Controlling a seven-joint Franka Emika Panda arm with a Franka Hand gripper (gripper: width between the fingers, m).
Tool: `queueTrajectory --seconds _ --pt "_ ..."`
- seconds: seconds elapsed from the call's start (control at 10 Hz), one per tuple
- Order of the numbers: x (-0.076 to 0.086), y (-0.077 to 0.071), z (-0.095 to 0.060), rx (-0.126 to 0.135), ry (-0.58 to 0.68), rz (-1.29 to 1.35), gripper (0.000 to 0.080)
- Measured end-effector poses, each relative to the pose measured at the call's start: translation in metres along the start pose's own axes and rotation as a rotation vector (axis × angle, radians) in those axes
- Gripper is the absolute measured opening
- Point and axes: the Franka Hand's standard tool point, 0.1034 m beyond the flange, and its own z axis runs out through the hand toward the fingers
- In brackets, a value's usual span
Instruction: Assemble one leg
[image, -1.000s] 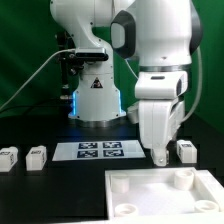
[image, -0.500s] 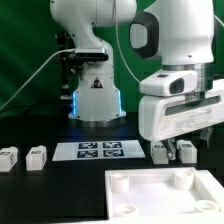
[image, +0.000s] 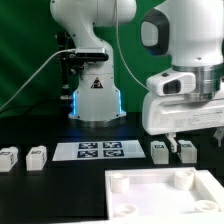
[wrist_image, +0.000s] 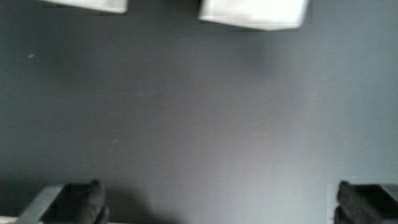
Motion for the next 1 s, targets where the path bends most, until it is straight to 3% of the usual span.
queueTrajectory --seconds 0.1,0.3,0.7,0.8,1.0 --pt "-0.015 0.003 0.003 -0.02 -0.134 0.022 0.0649" --pt "-0.012 0.002 0.006 -0.029 -0.304 0.031 0.0649" --pt "-0.022 0.008 0.008 -0.068 -0.659 0.035 0.0649" --pt "-0.033 0.004 0.008 -0.108 -0.774 0.082 0.0649" --pt "-0.034 -0.006 0.012 -0.125 -0.791 0.096 0.0649"
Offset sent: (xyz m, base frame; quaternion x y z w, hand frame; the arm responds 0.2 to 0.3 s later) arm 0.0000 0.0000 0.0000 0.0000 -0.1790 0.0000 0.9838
